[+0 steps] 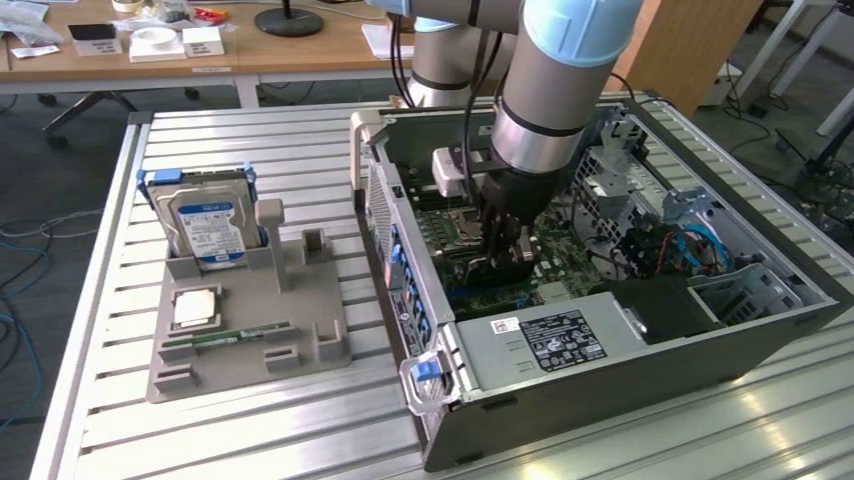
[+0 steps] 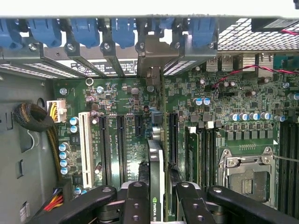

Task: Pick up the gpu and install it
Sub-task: 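Insert the gpu into the slot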

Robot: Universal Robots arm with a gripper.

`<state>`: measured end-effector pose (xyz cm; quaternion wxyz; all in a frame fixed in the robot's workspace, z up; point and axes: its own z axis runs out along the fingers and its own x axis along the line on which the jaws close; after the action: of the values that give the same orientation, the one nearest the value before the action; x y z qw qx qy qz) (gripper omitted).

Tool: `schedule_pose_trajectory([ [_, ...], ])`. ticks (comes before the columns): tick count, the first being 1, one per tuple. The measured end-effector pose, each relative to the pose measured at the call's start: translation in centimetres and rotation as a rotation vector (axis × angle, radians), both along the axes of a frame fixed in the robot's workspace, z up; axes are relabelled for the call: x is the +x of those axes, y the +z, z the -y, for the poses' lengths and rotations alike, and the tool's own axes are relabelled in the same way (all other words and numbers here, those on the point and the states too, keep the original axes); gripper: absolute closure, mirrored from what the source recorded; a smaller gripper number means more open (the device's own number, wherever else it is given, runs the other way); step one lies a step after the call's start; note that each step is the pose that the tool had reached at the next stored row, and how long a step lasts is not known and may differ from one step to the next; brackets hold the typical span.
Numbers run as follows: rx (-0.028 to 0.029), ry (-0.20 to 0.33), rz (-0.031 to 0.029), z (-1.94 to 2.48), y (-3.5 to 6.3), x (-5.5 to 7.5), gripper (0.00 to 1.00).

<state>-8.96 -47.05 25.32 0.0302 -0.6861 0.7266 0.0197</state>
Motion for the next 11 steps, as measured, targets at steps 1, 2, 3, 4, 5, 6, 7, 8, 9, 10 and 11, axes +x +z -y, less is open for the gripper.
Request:
schedule_pose_trajectory([
  [1,0.0012,0.0,0.0004,-0.01,-0.12,-0.01,0.73],
  [2,0.0009,0.0,0.0004,-0.01,-0.13,-0.02,0.73],
  [3,0.0009,0.0,0.0003,-0.01,-0.13,-0.03,0.73],
  [4,0.0008,0.0,0.0002,-0.01,-0.13,-0.03,0.73],
  [5,0.0008,0.0,0.0002,-0.01,-0.13,-0.04,0.73],
  [6,0.0008,0.0,0.0002,-0.01,-0.13,-0.04,0.73],
  [7,0.0008,0.0,0.0002,-0.01,-0.13,-0.04,0.73],
  [8,0.0007,0.0,0.0002,-0.01,-0.15,-0.05,0.73],
  [9,0.0007,0.0,0.0002,-0.01,-0.21,-0.05,0.73],
  [10,0.0003,0.0,0.0002,-0.01,-0.29,-0.07,0.73],
  [11,0.0004,0.0,-0.0001,0.0,-0.34,-0.1,0.73],
])
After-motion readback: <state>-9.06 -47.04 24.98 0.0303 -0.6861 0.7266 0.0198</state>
